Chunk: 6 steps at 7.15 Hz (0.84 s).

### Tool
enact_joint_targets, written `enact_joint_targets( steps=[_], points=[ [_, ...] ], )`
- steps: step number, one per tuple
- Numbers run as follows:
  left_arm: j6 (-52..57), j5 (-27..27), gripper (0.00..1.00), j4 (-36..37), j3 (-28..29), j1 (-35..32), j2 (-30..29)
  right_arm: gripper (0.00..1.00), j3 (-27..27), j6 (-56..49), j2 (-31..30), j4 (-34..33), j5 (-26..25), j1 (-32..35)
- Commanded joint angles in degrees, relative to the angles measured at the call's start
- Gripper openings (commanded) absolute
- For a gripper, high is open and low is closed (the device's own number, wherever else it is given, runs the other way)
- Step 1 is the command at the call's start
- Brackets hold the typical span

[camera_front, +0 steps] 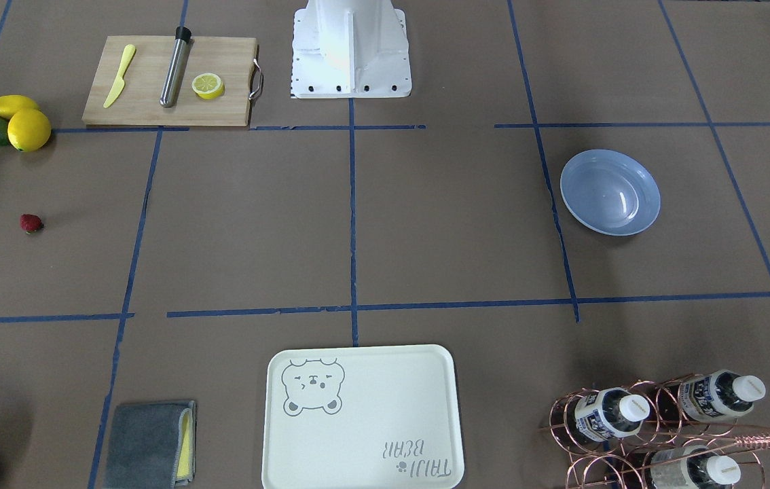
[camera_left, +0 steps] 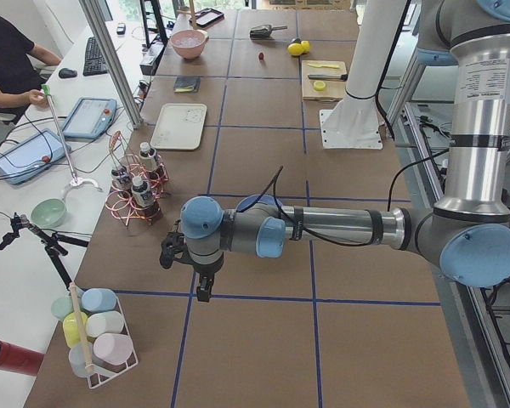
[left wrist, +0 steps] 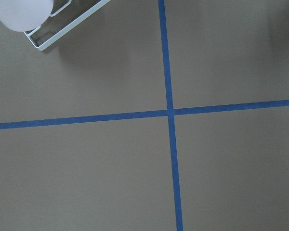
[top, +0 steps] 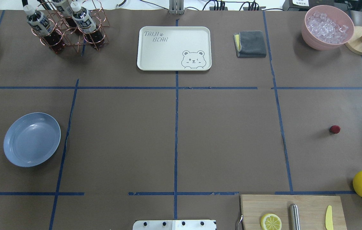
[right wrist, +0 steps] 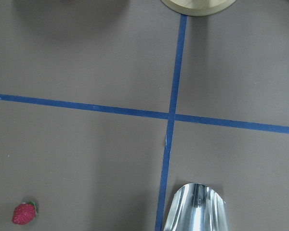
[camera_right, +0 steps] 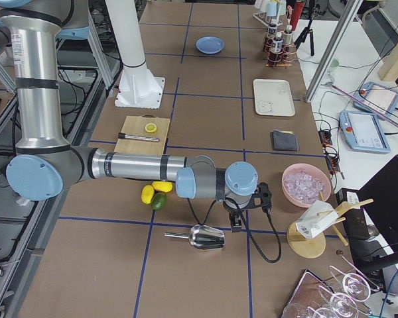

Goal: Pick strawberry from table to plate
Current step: 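Lower the left gripper to the rim of the light-blue plate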

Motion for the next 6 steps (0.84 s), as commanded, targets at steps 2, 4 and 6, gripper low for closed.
enact_joint_targets(
  steps=[2, 4, 6],
  points=[
    [-1.2, -0.5, 1.0, -0.4, 0.0, 1.0, -0.3, 1.0, 0.1, -0.1, 0.1, 0.4, 0.1, 0.0],
    [-13.6, -1.9, 1.0, -10.5, -0.5, 6.9, 1.0, 1.0, 2.0, 0.4, -0.2, 0.3, -0.2, 0.0],
    [-32.3, -1.6, 1.0, -35.3, -0.6, 15.1, 8.3, 1.0, 2.2, 4.6, 0.0, 0.4, -0.3, -0.1]
  ],
)
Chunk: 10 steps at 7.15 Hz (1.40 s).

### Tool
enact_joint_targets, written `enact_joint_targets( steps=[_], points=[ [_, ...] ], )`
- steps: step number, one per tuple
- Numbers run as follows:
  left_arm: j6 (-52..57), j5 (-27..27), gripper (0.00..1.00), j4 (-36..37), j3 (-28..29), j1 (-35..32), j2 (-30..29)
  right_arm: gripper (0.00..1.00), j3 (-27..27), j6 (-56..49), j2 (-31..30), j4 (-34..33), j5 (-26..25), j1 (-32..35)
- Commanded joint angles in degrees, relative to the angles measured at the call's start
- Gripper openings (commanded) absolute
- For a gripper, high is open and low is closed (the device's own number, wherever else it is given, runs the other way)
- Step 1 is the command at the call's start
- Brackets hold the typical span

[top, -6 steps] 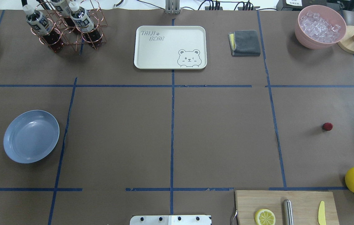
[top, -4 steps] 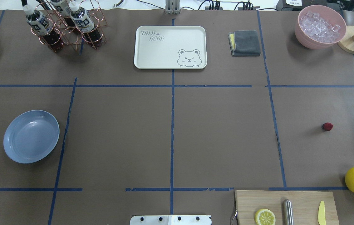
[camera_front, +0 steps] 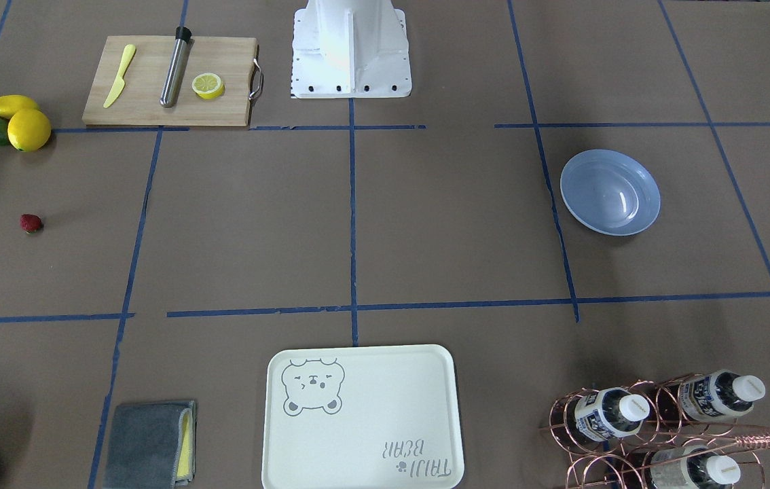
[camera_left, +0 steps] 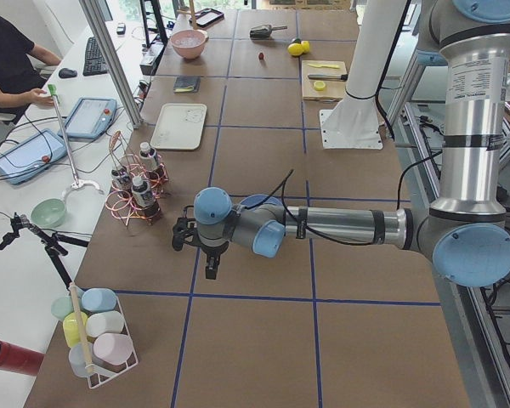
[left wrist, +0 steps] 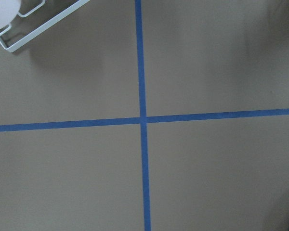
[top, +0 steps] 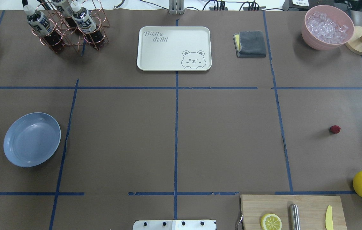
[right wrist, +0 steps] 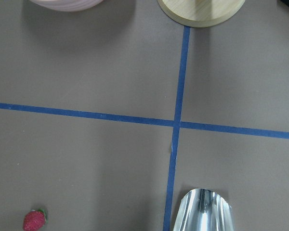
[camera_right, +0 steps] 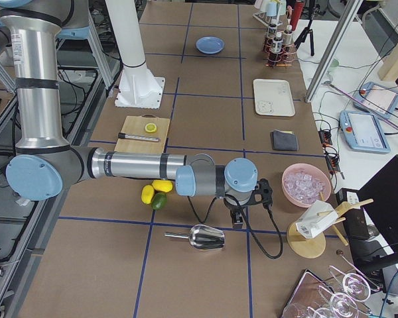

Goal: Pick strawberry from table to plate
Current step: 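Lower the left gripper to the rim of the light-blue plate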

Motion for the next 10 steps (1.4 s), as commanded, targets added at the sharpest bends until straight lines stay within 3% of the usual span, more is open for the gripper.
enact_joint_targets(
  steps=[1, 2, 3, 5, 7, 9, 10],
  points=[
    [-17.9, 0.4, 1.0, -24.7, 0.1, 8.7, 8.1, 1.0, 0.2, 1.5, 0.0, 0.0, 0.0, 0.0],
    [-24.8, 1.7, 1.0, -28.6, 0.0, 13.7, 8.8, 1.0, 0.2, 1.5, 0.0, 0.0, 0.0, 0.0],
    [-30.8, 6.5, 1.0, -32.2, 0.0, 18.7, 9.2, 1.0, 0.3, 1.6, 0.0, 0.0, 0.0, 0.0],
    [-37.7, 15.8, 1.0, -33.3, 0.1, 28.2, 9.2, 1.0, 0.5, 1.7, 0.1, -0.1, -0.1, -0.1],
    [-42.6, 18.4, 0.94, -33.4, -0.8, 32.3, 8.9, 1.0, 0.6, 1.7, -0.1, -0.1, -0.1, -0.1],
    [-42.6, 19.1, 0.82, -33.3, -0.7, 32.6, 9.0, 1.0, 0.6, 1.7, -0.1, -0.1, -0.1, -0.1],
    [-42.6, 19.2, 0.67, -33.2, -0.7, 32.8, 9.0, 1.0, 0.6, 1.7, -0.1, -0.1, -0.1, -0.1]
  ],
)
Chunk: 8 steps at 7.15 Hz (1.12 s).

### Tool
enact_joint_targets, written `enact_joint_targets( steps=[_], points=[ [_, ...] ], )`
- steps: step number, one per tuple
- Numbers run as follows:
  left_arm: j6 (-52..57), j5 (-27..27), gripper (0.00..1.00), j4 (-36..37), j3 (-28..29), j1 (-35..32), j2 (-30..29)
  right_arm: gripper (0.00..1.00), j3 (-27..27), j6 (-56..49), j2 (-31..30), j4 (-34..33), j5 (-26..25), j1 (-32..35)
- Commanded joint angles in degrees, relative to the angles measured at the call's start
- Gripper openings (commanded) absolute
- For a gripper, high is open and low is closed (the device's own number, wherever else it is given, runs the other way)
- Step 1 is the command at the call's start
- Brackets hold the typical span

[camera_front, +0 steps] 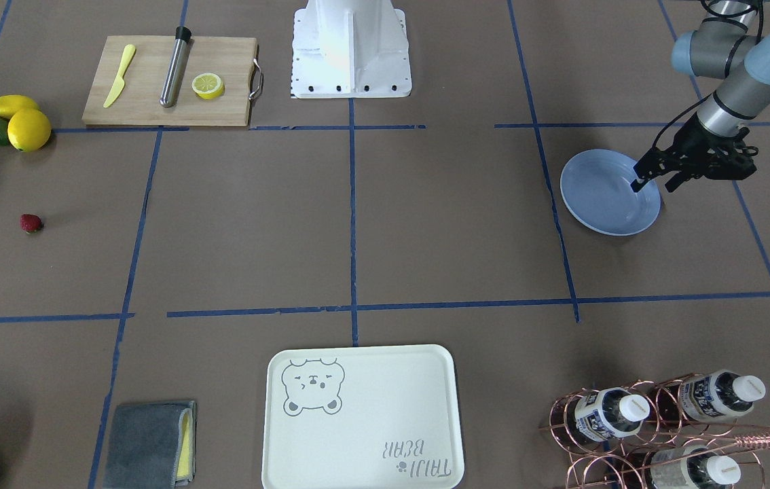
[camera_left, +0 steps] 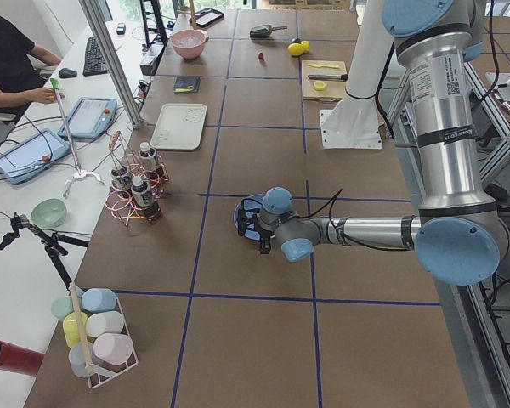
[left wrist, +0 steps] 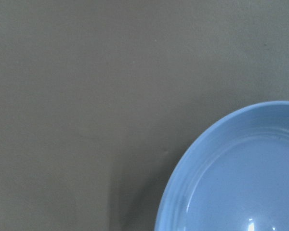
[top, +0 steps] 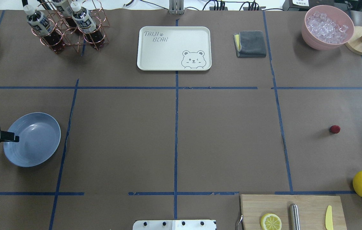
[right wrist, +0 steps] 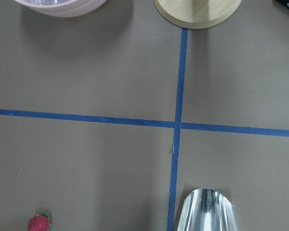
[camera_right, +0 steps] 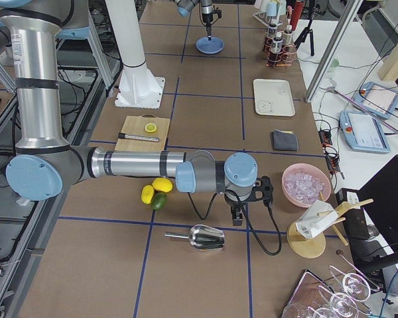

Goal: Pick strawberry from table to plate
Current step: 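Grasp the plate rim with the left gripper and slide it toward the table center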

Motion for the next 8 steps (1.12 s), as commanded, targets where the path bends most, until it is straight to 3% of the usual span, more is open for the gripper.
enact_joint_targets(
  steps=[1, 3, 6, 7, 8],
  points=[
    [-0.1, 0.2, 0.5, 0.1, 0.1, 0.3, 0.1, 1.0, 0.0, 0.0, 0.0, 0.0, 0.0, 0.0],
    [0.2, 0.2, 0.02, 0.1, 0.0, 0.3, 0.2, 1.0, 0.0, 0.0, -0.1, 0.0, 0.0, 0.0],
    [0.3, -1.4, 0.0, 0.4, -4.3, -0.5, 2.7, 1.0, 0.3, 0.1, 0.4, 0.0, 0.4, 0.0],
    [0.3, -8.2, 0.0, 2.1, -7.1, -1.0, 3.0, 1.0, 1.6, 0.2, 0.6, -0.1, 0.2, -0.2],
    [0.3, -12.6, 0.0, 4.7, -8.0, -5.6, 2.4, 1.0, 2.0, 0.2, 0.6, -0.2, 0.5, -0.3]
  ],
)
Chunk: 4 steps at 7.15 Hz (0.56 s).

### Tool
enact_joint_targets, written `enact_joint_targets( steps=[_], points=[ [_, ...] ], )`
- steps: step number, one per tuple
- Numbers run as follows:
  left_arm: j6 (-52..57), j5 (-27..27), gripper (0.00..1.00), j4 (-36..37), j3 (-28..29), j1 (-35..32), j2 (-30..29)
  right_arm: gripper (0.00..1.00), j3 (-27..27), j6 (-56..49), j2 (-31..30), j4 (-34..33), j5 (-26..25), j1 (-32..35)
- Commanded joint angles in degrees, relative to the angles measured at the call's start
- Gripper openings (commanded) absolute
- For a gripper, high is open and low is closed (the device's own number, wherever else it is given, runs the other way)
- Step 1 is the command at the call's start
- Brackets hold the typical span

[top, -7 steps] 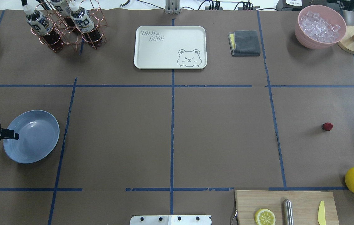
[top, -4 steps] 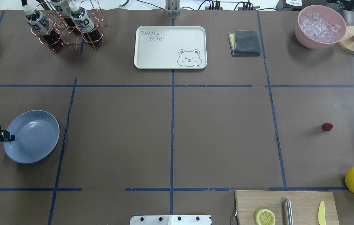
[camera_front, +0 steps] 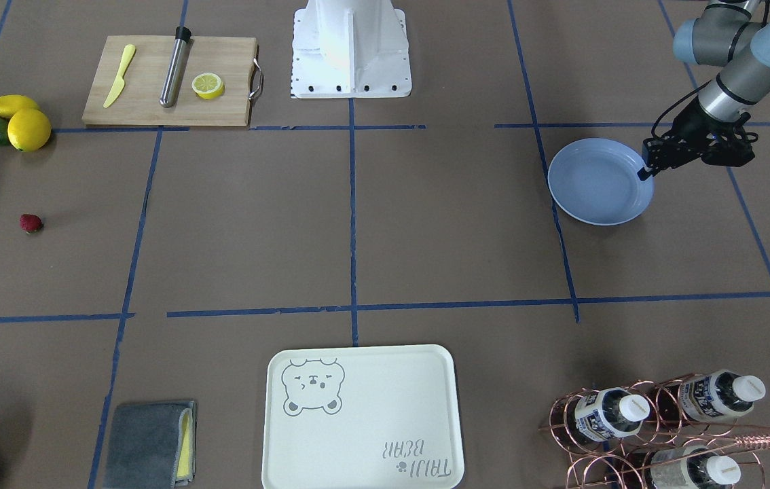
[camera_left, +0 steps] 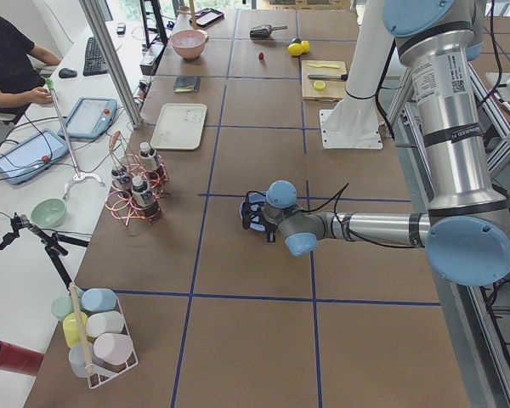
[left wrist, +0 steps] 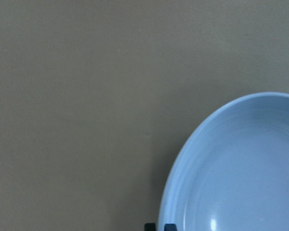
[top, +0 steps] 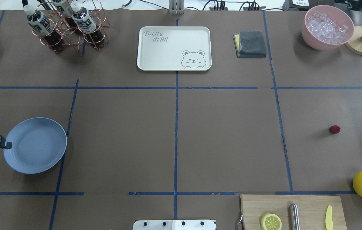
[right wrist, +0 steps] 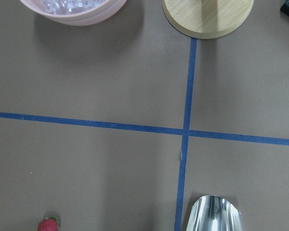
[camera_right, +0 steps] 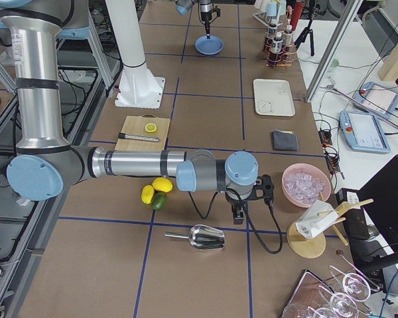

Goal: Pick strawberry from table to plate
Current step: 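Grasp the plate rim with the left gripper and slide it toward the table center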

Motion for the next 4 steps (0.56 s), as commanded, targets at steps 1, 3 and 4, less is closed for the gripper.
enact_joint_targets(
  steps=[1, 3, 4],
  points=[
    [-0.1, -6.1, 0.0, 6.9, -4.0, -5.5, -1.5, 1.0, 1.9, 0.0, 0.1, -0.1, -0.1, -1.0],
    [-0.9, -5.5, 0.0, 21.4, -6.0, -5.9, -15.0, 1.0, 2.6, 2.3, -0.1, 0.2, 0.0, -3.3],
    [-5.2, -5.4, 0.0, 27.8, -5.8, -5.7, -22.9, 1.0, 3.2, 6.6, 0.1, 0.2, 0.0, -5.6]
  ],
)
